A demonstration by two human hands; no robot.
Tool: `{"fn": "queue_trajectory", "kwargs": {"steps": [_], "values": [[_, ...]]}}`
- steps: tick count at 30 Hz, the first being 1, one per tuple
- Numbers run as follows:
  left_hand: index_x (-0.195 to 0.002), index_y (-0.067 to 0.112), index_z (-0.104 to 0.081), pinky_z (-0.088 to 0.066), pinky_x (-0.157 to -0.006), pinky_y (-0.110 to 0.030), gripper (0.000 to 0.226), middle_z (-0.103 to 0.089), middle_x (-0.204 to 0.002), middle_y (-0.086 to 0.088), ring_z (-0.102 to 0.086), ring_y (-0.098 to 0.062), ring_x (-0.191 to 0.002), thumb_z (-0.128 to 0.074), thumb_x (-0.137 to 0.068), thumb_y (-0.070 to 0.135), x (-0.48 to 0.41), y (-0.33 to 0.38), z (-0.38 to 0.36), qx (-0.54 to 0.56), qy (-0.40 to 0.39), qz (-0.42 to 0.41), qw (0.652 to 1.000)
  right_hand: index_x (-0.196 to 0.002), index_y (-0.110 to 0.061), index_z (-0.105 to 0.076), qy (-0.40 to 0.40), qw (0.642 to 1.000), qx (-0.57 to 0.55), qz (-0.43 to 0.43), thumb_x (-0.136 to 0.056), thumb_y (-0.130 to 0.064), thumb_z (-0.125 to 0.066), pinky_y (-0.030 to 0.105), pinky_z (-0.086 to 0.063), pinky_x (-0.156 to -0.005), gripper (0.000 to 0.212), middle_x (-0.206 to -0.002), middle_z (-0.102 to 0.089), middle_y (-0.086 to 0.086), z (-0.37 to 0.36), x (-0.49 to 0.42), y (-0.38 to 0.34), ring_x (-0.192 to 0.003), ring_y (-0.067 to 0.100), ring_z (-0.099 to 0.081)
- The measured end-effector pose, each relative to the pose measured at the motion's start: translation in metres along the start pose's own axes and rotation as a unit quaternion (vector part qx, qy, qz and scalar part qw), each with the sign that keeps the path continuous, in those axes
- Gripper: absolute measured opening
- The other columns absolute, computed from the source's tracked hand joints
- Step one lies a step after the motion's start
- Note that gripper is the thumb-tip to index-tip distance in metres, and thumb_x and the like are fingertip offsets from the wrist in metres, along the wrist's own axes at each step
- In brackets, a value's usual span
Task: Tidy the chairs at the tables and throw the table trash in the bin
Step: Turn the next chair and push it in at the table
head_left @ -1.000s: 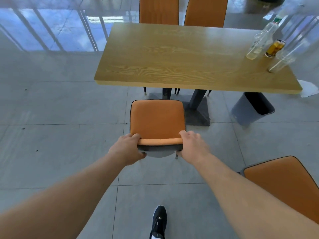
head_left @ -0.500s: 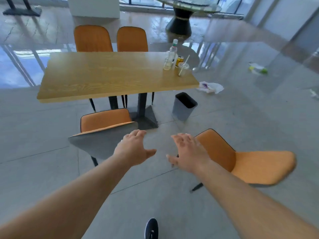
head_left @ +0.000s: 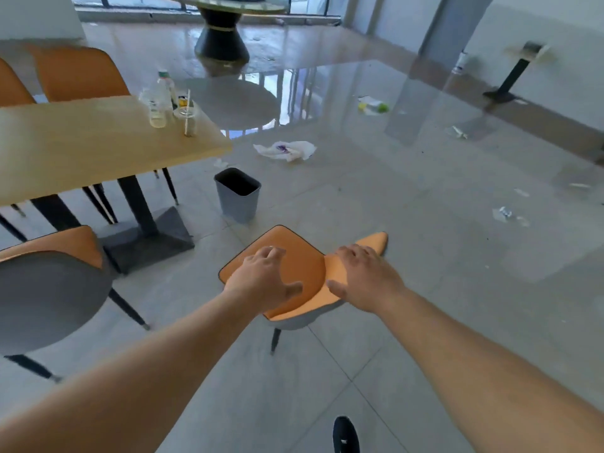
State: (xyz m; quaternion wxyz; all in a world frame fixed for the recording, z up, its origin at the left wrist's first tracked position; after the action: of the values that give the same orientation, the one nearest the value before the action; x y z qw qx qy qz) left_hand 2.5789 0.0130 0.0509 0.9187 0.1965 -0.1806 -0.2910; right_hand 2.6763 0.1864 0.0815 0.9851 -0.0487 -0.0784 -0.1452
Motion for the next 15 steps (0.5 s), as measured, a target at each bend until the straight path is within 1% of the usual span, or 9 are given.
{"fn": "queue_trajectory", "kwargs": {"steps": [3, 5, 7, 9, 10, 12, 13, 15], "values": [[-0.159, 0.031, -0.029, -0.046, -0.105, -0.044, 0.098, -0.033, -0.165, 0.005, -0.04, -0.026, -0.144, -0.068, -0.081, 0.077, -0.064, 0.059, -0.064, -0.008, -0.022, 0.021, 0.999, -0.149, -0.019, -0.041, -0.029, 0.999, 0.003, 0.036, -0.093, -0.061, -0.058, 0.044, -0.04, -0.107, 0.072, -0.147, -0.049, 0.008, -0.019, -0.034, 0.091, -0.136, 0.03, -0.042], [-0.159, 0.031, -0.03, -0.047, -0.098, -0.043, 0.1, -0.034, -0.165, 0.005, -0.043, -0.027, -0.141, -0.064, -0.079, 0.081, -0.103, 0.09, -0.11, 0.001, -0.052, 0.05, 0.997, -0.151, -0.02, -0.04, -0.05, 0.997, 0.006, 0.06, -0.091, -0.062, -0.06, 0.044, -0.04, -0.107, 0.076, -0.147, -0.049, 0.007, -0.035, -0.061, 0.146, -0.136, 0.03, -0.041], [-0.157, 0.033, -0.03, -0.046, -0.092, -0.042, 0.102, -0.036, -0.163, 0.005, -0.046, -0.027, -0.138, -0.059, -0.075, 0.087, -0.132, 0.117, -0.151, 0.007, -0.081, 0.072, 0.994, -0.154, -0.022, -0.036, -0.072, 0.994, 0.004, 0.083, -0.088, -0.062, -0.064, 0.043, -0.037, -0.11, 0.082, -0.151, -0.046, 0.006, -0.052, -0.085, 0.189, -0.139, 0.029, -0.038], [-0.157, 0.036, -0.03, -0.046, -0.091, -0.041, 0.103, -0.039, -0.161, 0.005, -0.048, -0.026, -0.136, -0.06, -0.072, 0.088, -0.154, 0.135, -0.183, 0.011, -0.11, 0.09, 0.99, -0.157, -0.024, -0.031, -0.099, 0.989, 0.018, 0.11, -0.086, -0.062, -0.069, 0.044, -0.032, -0.115, 0.09, -0.159, -0.038, 0.005, -0.071, -0.109, 0.217, -0.145, 0.028, -0.031], [-0.156, 0.036, -0.031, -0.048, -0.089, -0.04, 0.102, -0.042, -0.157, 0.004, -0.05, -0.026, -0.132, -0.062, -0.072, 0.086, -0.163, 0.141, -0.194, 0.01, -0.125, 0.1, 0.987, -0.159, -0.026, -0.028, -0.116, 0.985, 0.04, 0.124, -0.085, -0.062, -0.07, 0.047, -0.029, -0.118, 0.093, -0.163, -0.033, 0.005, -0.081, -0.119, 0.227, -0.148, 0.029, -0.026], [-0.151, 0.034, -0.035, -0.054, -0.081, -0.038, 0.091, -0.052, -0.14, 0.002, -0.057, -0.025, -0.114, -0.069, -0.078, 0.075, -0.176, 0.145, -0.211, 0.005, -0.151, 0.117, 0.982, -0.16, -0.029, -0.025, -0.144, 0.975, 0.089, 0.141, -0.085, -0.061, -0.072, 0.056, -0.024, -0.121, 0.094, -0.168, -0.024, 0.003, -0.101, -0.138, 0.239, -0.153, 0.033, -0.017], [-0.149, 0.033, -0.036, -0.056, -0.08, -0.039, 0.083, -0.054, -0.132, 0.002, -0.059, -0.024, -0.106, -0.07, -0.082, 0.067, -0.181, 0.143, -0.216, 0.003, -0.16, 0.126, 0.979, -0.16, -0.032, -0.025, -0.154, 0.972, 0.104, 0.146, -0.086, -0.058, -0.073, 0.06, -0.023, -0.12, 0.091, -0.168, -0.022, 0.003, -0.11, -0.146, 0.241, -0.153, 0.036, -0.014], [-0.149, 0.034, -0.035, -0.058, -0.084, -0.044, 0.07, -0.057, -0.126, 0.002, -0.061, -0.024, -0.099, -0.066, -0.09, 0.054, -0.186, 0.14, -0.223, -0.003, -0.179, 0.144, 0.973, -0.156, -0.036, -0.032, -0.164, 0.968, 0.108, 0.157, -0.09, -0.046, -0.071, 0.065, -0.026, -0.116, 0.077, -0.165, -0.028, 0.002, -0.124, -0.158, 0.235, -0.151, 0.041, -0.014]]}}
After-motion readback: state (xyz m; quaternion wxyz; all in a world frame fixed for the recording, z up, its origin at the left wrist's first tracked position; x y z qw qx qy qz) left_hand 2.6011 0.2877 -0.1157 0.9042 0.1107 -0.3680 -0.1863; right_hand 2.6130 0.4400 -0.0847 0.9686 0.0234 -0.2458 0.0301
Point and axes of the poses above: each hand's wrist, its own x-axis away from the middle knuckle, its own z-axis out of the back of the hand, y = z × x, the point moved 8 cm from there along -x, towards the middle knuckle
